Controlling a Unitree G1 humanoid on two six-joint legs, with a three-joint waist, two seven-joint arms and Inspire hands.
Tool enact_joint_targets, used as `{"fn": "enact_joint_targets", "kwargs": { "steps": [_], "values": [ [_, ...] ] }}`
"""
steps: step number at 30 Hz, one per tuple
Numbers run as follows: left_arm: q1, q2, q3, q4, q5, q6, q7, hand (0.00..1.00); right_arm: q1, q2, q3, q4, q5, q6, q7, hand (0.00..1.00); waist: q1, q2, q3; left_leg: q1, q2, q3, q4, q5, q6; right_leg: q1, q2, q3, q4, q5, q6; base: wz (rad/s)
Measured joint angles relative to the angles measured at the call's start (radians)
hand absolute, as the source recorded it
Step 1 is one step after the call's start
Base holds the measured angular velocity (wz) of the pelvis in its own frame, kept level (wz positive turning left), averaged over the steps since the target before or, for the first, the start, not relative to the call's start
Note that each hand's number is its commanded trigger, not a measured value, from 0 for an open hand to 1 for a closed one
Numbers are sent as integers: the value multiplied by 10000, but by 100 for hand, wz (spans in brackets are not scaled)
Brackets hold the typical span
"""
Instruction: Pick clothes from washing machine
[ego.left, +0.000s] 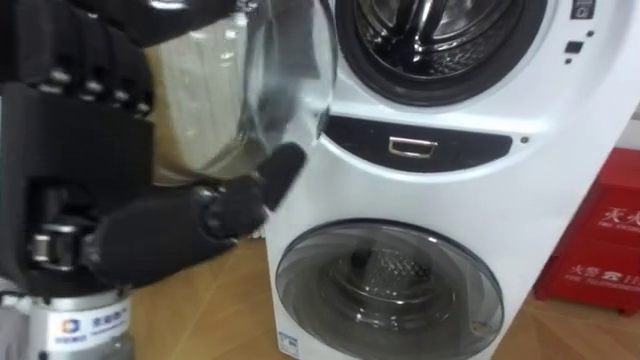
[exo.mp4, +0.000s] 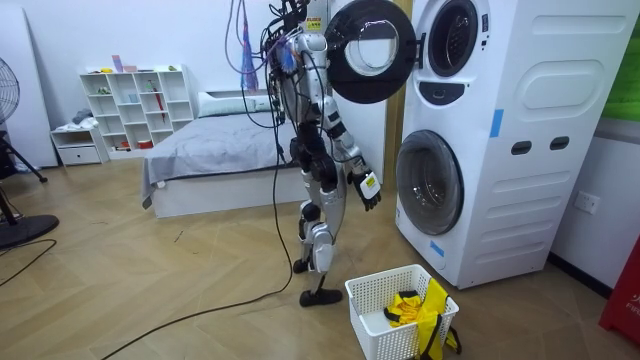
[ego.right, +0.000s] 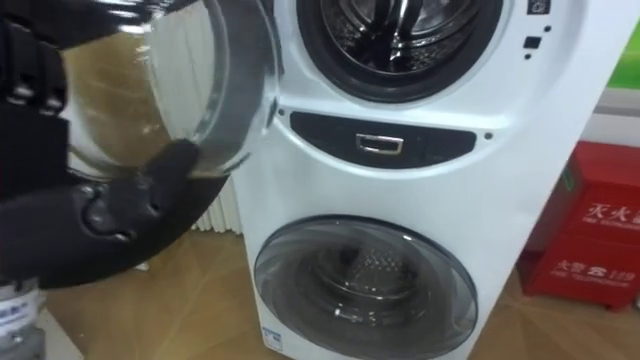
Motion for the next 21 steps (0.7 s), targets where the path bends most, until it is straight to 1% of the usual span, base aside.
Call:
{"fn": "enact_joint_targets", "kwargs": {
  "steps": [3,4,5,8,12,14,16,17,18,19,20,21],
  "values": [
    [48,-54,-463,3,224,-177,0,0,78,0,71,-14,304,-109,0,0,18,-33,-4,-45,10,11,0,11,5,-53,27,67,0,18,-7,-1],
    [51,-53,-492,6,235,-216,0,0,78,0,74,-23,336,-118,1,0,23,-39,-3,-53,14,12,-1,11,3,-64,33,73,-1,18,-8,0],
    [70,-53,-561,27,236,-326,0,0,76,-7,73,-41,436,-148,-3,0,38,-46,1,-56,25,36,-7,12,3,-94,41,89,-3,19,-9,-4],
    [187,-53,-656,36,296,-589,0,0,76,-37,72,-52,512,-329,-22,0,39,-72,4,-48,32,80,-61,11,2,-118,45,138,-20,22,-14,-5],
    [235,-14,-837,142,316,-938,1,0,70,-47,71,-89,598,-348,-109,0,11,-121,24,-46,27,92,-99,11,4,-147,42,179,-10,26,-20,-1],
    [228,-12,-956,235,325,-1084,1,0,69,-58,71,-90,597,-394,-143,0,7,-131,31,-47,28,100,-98,9,2,-157,44,214,-6,25,-20,-2],
    [237,-11,-1067,254,357,-1157,3,0,62,-72,70,-102,594,-452,-239,0,1,-122,38,-46,39,159,-94,5,6,-215,44,265,5,27,-22,-9],
    [234,-11,-1196,255,408,-1242,16,0,38,-77,71,-90,601,-499,-317,0,-10,-127,44,-101,53,214,-89,5,6,-324,51,346,39,40,-35,-12],
    [210,-11,-1381,255,432,-1313,54,0,25,-82,71,-76,616,-522,-399,0,-81,-130,71,-156,63,248,-65,6,6,-380,72,440,54,86,-75,-10],
    [213,-12,-1461,255,468,-1331,62,0,24,-82,70,-67,616,-522,-467,0,-166,-134,74,-190,63,256,-49,4,10,-397,74,462,58,125,-125,-4],
    [219,-13,-1642,271,544,-1399,113,0,17,-82,69,-67,609,-524,-614,0,-361,-138,86,-227,61,288,-39,4,14,-444,74,544,94,145,-147,-11],
    [275,-13,-1819,274,779,-1434,217,0,16,-81,67,-60,594,-523,-768,0,-481,-120,110,-223,87,395,-37,1,20,-511,83,648,130,173,-143,-15]
  ]
}}
